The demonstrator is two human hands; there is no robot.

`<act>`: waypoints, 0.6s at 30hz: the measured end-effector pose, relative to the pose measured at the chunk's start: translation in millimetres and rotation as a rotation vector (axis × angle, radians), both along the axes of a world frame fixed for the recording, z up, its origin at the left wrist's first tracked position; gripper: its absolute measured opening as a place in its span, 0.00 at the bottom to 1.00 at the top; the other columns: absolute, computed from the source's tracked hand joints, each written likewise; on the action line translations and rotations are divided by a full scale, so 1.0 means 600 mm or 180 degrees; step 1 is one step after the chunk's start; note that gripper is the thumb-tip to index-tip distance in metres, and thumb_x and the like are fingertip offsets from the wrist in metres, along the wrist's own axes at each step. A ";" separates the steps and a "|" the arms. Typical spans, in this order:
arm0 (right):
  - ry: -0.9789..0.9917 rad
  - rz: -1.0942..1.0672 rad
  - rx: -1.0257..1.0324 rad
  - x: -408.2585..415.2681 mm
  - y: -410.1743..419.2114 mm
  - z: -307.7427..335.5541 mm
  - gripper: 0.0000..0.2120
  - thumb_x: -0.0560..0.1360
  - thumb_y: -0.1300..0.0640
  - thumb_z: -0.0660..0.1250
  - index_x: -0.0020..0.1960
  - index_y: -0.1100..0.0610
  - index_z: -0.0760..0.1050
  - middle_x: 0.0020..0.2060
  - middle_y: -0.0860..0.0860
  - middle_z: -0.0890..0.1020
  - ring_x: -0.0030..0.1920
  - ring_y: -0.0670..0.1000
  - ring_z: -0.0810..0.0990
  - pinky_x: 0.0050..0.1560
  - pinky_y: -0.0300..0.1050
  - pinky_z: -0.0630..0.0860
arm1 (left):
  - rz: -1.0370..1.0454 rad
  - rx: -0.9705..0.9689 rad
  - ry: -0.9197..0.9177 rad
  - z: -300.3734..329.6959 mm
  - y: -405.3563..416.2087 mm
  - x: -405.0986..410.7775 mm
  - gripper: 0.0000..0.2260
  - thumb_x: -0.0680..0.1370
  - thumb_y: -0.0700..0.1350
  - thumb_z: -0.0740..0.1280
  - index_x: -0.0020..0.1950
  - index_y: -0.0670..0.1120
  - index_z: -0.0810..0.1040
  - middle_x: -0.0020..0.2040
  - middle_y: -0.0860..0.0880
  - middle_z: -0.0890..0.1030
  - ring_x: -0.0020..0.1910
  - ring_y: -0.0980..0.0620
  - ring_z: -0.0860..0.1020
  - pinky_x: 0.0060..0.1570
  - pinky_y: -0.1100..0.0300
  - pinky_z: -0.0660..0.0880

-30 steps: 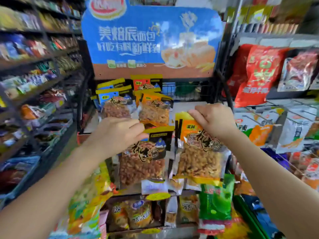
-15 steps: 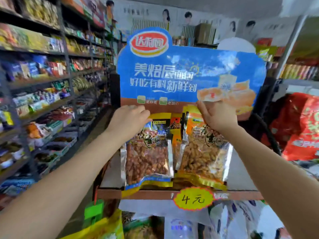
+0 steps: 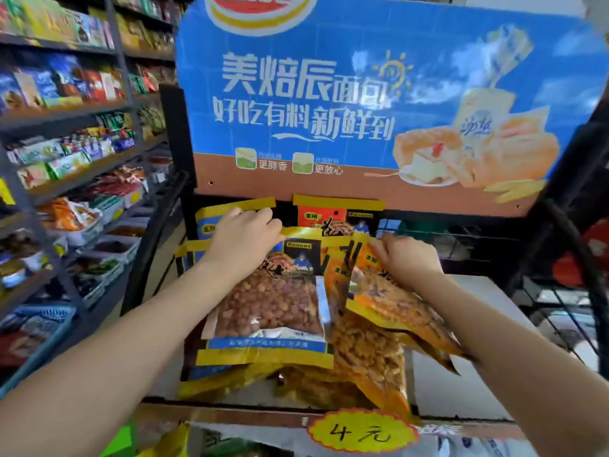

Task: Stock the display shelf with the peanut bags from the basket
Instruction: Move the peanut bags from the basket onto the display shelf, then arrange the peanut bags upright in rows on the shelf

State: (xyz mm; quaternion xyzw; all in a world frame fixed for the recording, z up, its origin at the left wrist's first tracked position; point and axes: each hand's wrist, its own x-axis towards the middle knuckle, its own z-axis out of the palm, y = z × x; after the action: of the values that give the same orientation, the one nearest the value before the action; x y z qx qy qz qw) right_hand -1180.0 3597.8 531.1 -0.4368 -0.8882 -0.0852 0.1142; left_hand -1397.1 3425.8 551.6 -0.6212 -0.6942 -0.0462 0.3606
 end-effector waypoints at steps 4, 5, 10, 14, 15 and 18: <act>0.0004 0.0151 -0.0211 0.009 -0.023 0.018 0.23 0.77 0.42 0.58 0.63 0.58 0.68 0.59 0.58 0.77 0.59 0.59 0.75 0.53 0.53 0.75 | 0.0088 -0.0110 -0.0280 0.000 -0.003 -0.004 0.12 0.70 0.47 0.74 0.37 0.39 0.79 0.32 0.43 0.78 0.33 0.41 0.79 0.36 0.53 0.74; 0.0106 0.0265 -0.0353 0.014 -0.041 0.028 0.25 0.76 0.43 0.60 0.66 0.57 0.66 0.63 0.57 0.73 0.63 0.58 0.71 0.58 0.53 0.73 | 0.0072 -0.0090 -0.0343 -0.002 -0.005 -0.007 0.12 0.71 0.47 0.73 0.42 0.39 0.79 0.35 0.42 0.80 0.37 0.40 0.80 0.38 0.52 0.74; 0.0699 0.0762 -0.1491 0.037 -0.170 0.055 0.16 0.77 0.47 0.60 0.60 0.54 0.72 0.55 0.51 0.75 0.57 0.53 0.73 0.56 0.47 0.70 | -0.0391 -0.0333 -0.0358 0.003 -0.027 -0.022 0.11 0.68 0.40 0.74 0.48 0.40 0.79 0.44 0.40 0.79 0.44 0.38 0.78 0.36 0.48 0.74; 0.0060 0.0506 -0.0741 0.023 -0.211 0.026 0.21 0.79 0.44 0.52 0.66 0.54 0.67 0.65 0.54 0.72 0.64 0.56 0.70 0.64 0.56 0.68 | -0.1225 -0.0691 -0.0863 0.007 -0.056 -0.017 0.06 0.76 0.43 0.66 0.48 0.44 0.81 0.42 0.45 0.81 0.44 0.42 0.79 0.38 0.49 0.76; 0.0033 0.0403 -0.0656 0.021 -0.212 0.022 0.22 0.79 0.44 0.51 0.67 0.54 0.66 0.67 0.53 0.71 0.65 0.57 0.70 0.65 0.56 0.67 | -0.1287 -0.0811 -0.1160 0.006 -0.069 -0.011 0.11 0.79 0.48 0.61 0.53 0.46 0.80 0.48 0.46 0.81 0.50 0.43 0.78 0.45 0.50 0.76; -0.0071 0.0146 -0.0419 0.022 -0.207 0.014 0.22 0.79 0.45 0.50 0.68 0.54 0.66 0.68 0.54 0.71 0.66 0.57 0.69 0.66 0.54 0.67 | -0.1453 -0.1231 -0.1339 0.006 -0.119 0.021 0.27 0.75 0.63 0.48 0.65 0.50 0.73 0.63 0.50 0.77 0.62 0.48 0.74 0.58 0.53 0.70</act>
State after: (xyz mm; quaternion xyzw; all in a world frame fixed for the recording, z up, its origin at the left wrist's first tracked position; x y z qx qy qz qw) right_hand -1167.0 3473.5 539.3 -0.4220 -0.9029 -0.0288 0.0772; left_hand -1384.6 3354.5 555.2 -0.7938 -0.5925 -0.1202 0.0662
